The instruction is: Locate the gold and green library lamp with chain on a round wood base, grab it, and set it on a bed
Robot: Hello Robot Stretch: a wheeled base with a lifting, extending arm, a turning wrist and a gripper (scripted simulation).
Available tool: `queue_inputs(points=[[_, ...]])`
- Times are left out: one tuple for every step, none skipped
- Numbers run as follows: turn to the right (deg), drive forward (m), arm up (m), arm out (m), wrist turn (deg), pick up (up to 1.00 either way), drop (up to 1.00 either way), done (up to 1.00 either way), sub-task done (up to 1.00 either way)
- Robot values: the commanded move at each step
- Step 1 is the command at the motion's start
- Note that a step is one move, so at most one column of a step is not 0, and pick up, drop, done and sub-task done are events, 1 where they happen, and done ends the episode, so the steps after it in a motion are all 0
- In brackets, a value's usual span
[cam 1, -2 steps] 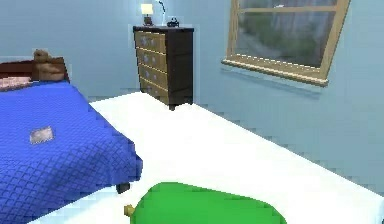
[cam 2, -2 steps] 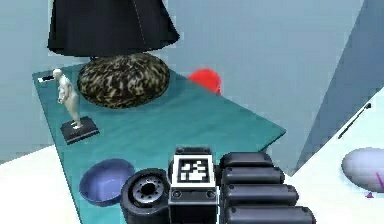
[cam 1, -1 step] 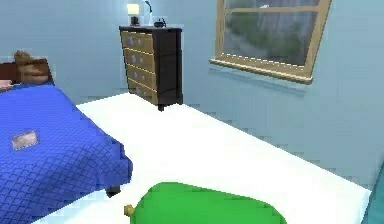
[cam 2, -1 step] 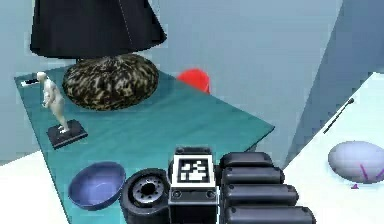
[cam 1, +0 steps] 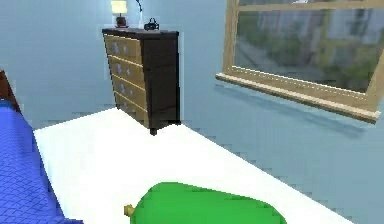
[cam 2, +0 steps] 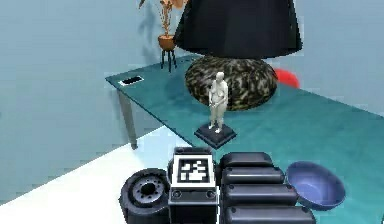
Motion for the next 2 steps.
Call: queue_inputs(points=[[-24.0, 0.0, 0.0, 0.0, 0.0, 0.0, 0.0, 0.0, 0.0], [0.0, 0.75, 0.0, 0.0, 0.0, 0.0, 0.0, 0.0, 0.0]])
